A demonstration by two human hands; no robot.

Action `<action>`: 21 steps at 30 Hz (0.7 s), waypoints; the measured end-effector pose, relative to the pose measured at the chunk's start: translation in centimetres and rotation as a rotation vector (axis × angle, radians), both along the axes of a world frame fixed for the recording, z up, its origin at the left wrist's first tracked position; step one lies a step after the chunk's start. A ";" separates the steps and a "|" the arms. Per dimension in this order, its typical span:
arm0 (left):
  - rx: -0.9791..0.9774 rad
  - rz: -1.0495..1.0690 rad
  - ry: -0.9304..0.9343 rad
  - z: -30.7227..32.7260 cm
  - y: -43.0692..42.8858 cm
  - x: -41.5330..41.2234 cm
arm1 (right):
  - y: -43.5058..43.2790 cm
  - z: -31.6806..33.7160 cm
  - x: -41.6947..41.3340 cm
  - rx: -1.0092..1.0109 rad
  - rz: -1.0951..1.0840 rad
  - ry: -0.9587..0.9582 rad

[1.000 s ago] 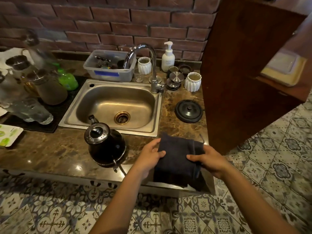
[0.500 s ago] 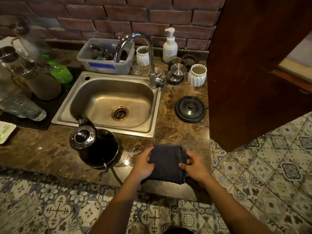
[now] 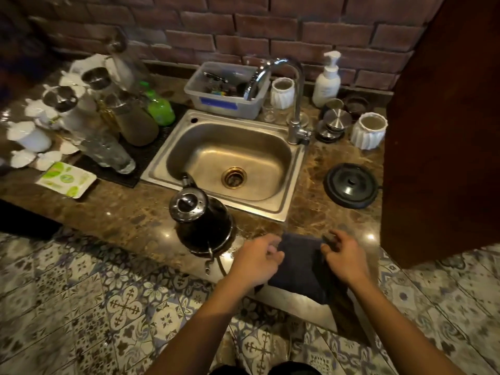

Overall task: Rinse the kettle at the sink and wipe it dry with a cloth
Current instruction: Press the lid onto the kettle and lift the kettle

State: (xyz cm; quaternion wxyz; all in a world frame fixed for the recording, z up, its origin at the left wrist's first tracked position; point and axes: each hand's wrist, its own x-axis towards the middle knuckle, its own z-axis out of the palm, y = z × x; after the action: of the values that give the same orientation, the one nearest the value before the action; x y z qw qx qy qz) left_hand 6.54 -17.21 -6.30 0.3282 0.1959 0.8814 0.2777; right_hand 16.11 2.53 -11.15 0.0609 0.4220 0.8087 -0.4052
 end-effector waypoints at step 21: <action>-0.090 0.451 0.498 3.5 -9.7 -11.4 | -15.9 7.5 -30.2 -0.163 0.855 0.214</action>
State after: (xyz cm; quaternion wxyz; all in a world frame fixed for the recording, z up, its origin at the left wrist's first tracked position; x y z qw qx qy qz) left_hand -4.83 -26.89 -2.75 0.0415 0.0429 0.9669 0.2481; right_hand -14.07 -13.35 -3.67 0.1720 -0.0007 0.8778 -0.4471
